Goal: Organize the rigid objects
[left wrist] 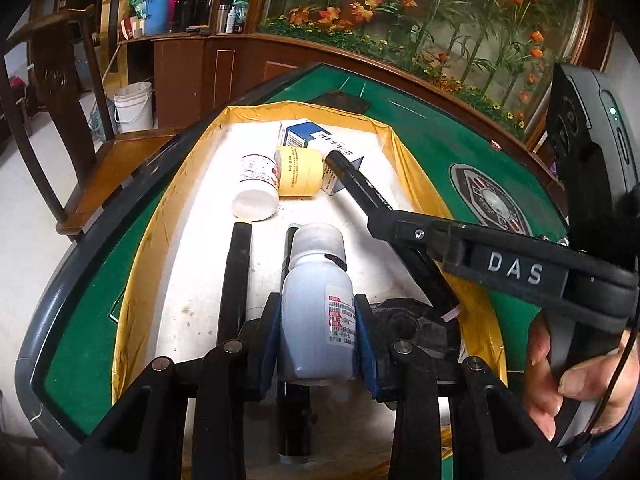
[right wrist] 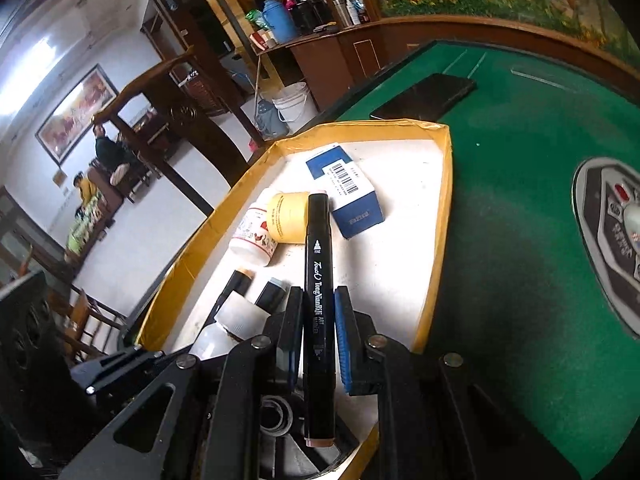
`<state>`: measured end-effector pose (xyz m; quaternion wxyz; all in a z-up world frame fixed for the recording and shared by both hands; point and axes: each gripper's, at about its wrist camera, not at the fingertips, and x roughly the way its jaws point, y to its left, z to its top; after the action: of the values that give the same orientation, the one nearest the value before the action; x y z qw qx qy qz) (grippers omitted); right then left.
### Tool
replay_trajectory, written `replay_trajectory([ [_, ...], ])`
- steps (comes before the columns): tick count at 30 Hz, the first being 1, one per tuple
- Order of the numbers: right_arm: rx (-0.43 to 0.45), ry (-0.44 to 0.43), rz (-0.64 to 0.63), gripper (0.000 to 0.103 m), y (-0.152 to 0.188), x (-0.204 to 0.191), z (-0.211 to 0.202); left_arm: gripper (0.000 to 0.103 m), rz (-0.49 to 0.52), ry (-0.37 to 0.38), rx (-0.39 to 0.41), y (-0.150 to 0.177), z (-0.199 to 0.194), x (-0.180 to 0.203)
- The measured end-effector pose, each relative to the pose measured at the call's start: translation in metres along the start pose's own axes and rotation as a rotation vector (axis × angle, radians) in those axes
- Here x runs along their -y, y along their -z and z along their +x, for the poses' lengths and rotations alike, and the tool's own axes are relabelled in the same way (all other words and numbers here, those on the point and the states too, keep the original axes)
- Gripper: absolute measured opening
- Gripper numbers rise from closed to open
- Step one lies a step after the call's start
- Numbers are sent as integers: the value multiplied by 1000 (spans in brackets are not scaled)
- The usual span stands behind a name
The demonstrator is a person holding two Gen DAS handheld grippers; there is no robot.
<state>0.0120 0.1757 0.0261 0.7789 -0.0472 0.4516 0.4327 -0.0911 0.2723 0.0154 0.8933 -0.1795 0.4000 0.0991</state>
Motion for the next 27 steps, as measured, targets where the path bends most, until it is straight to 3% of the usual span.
replay_trajectory([
  [4, 3, 29, -39, 15, 3, -6, 2, 37, 3, -9, 2, 2, -2, 2],
  [10, 0, 3, -42, 18, 6, -7, -1, 39, 7, -19, 2, 4, -4, 4],
  [14, 7, -14, -57, 34, 8, -10, -6, 43, 5, -21, 11, 5, -9, 7],
  [16, 20, -10, -67, 42, 9, -13, -10, 51, 3, -15, 18, 5, -12, 8],
  [19, 40, -22, -75, 43, 10, -14, -18, 59, 7, -22, 44, 5, -19, 10],
  [23, 73, -39, -98, 43, 12, -18, -31, 60, 5, -14, 66, 2, -27, 12],
  [27, 143, 11, -127, 43, 15, -21, -50, 60, 7, -5, 97, -1, -36, 15],
])
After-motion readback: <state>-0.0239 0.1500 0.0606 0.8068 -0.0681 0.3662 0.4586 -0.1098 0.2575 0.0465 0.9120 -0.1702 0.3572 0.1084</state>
